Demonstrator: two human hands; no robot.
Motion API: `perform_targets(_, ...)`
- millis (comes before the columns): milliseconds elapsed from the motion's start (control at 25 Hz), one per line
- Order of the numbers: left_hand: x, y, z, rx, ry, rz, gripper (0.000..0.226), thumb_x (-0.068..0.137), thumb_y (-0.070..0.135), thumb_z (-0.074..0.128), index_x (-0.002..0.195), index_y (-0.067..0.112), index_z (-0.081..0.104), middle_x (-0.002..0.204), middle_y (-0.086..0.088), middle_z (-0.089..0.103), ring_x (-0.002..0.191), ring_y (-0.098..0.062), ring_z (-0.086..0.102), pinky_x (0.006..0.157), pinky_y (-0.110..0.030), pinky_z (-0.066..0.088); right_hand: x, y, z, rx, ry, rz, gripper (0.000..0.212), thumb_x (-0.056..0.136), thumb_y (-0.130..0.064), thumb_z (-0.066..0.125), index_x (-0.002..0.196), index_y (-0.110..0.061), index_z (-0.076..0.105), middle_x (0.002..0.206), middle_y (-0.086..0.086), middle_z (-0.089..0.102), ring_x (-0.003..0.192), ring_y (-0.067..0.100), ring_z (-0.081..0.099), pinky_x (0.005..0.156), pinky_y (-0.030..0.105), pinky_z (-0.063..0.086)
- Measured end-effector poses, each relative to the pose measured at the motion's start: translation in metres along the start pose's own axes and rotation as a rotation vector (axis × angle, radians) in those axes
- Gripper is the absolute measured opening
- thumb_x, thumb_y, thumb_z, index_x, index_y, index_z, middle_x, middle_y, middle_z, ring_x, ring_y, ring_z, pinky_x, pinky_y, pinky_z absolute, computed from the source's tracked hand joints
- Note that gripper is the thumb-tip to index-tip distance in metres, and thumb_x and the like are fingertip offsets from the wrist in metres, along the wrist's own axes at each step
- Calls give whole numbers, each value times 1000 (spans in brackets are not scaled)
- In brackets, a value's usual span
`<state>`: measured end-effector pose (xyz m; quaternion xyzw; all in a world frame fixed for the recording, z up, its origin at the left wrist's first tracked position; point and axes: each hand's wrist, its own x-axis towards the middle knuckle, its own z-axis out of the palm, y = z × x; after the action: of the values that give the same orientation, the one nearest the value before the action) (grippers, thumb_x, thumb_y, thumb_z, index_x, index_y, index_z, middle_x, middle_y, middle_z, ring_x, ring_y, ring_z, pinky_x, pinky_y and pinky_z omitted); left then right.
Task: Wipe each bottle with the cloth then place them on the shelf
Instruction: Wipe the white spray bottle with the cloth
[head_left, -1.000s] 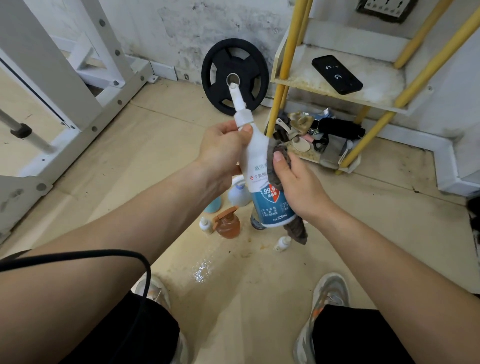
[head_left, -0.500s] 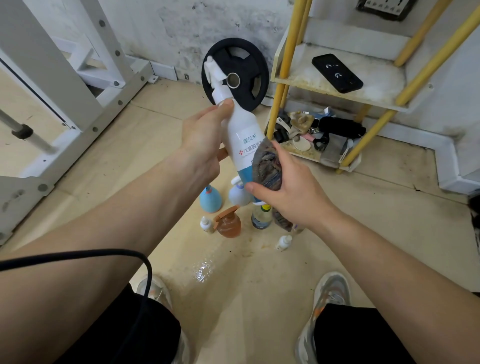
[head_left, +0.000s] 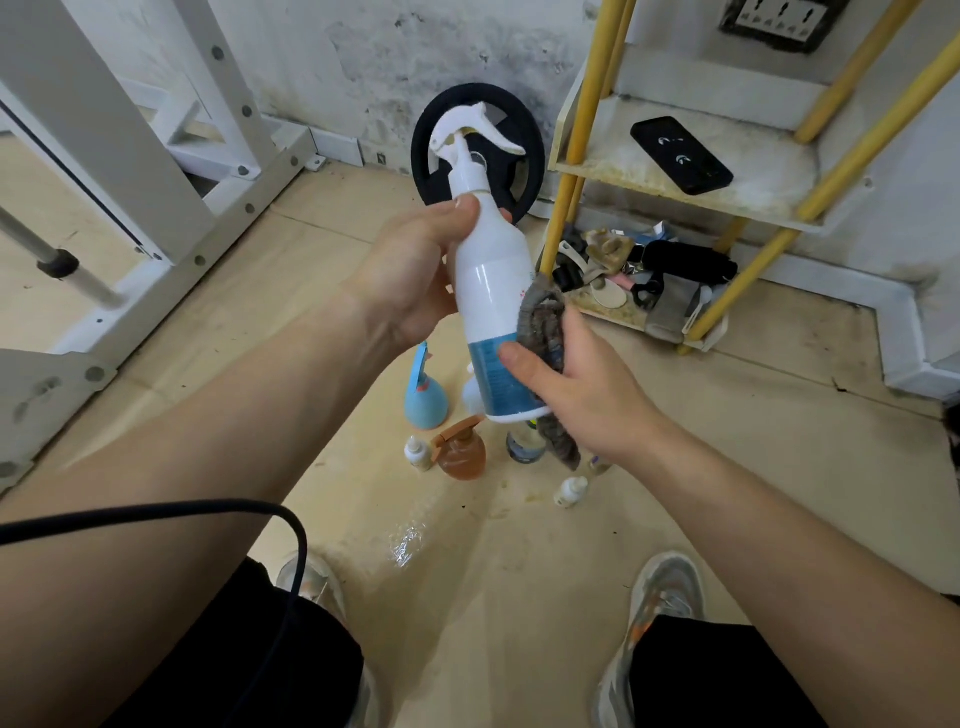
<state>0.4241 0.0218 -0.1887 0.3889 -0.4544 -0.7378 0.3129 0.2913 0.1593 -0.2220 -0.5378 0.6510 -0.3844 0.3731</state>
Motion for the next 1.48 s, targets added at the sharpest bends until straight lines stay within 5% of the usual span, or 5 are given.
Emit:
perform_targets(200, -13, -14, 24, 67, 49, 4, 27, 102, 28, 54, 114, 9, 69, 95, -4, 74, 82, -18, 69, 73, -36, 58, 3, -15, -1, -216, 161, -66, 54, 107, -45, 28, 156, -21, 26, 155, -1, 40, 138, 9, 38, 103, 19, 27)
perform_targets(400, -23, -24, 39, 98, 42, 24, 15, 101, 21, 57, 100, 14, 70, 82, 3, 74, 75, -13, 70, 80, -41, 60, 15, -9, -11, 51, 274, 96, 33, 109, -41, 31, 105, -25, 60, 89, -17, 57, 81, -19, 54, 74, 10, 42)
perform_targets(720, -10, -11, 23, -3, 227, -24, 26, 100, 26, 59, 118, 8, 67, 90, 0, 74, 77, -18, 69, 71, -36, 60, -9, 3, 11, -461, 163, -131, 60, 107, -38, 32, 161, -19, 14, 160, 4, 30, 140, 22, 36, 109, 37, 37)
perform_targets(1160, -16, -17, 30, 27, 129, -36, 16, 99, 22, 60, 106, 10, 69, 80, -1, 73, 72, -17, 67, 70, -38, 59, 11, 0, -3, -26, 214, -27, 34, 109, -37, 32, 134, -27, 52, 116, -11, 65, 105, 0, 59, 83, 23, 42)
perform_targets(1480, 0, 1, 8, -62, 307, -38, 17, 99, 26, 60, 108, 13, 65, 102, -3, 74, 90, -23, 71, 76, -43, 62, -11, 5, 14, -738, 109, -126, 70, 104, -41, 33, 161, -12, 5, 164, 12, 19, 145, 29, 30, 109, 42, 40)
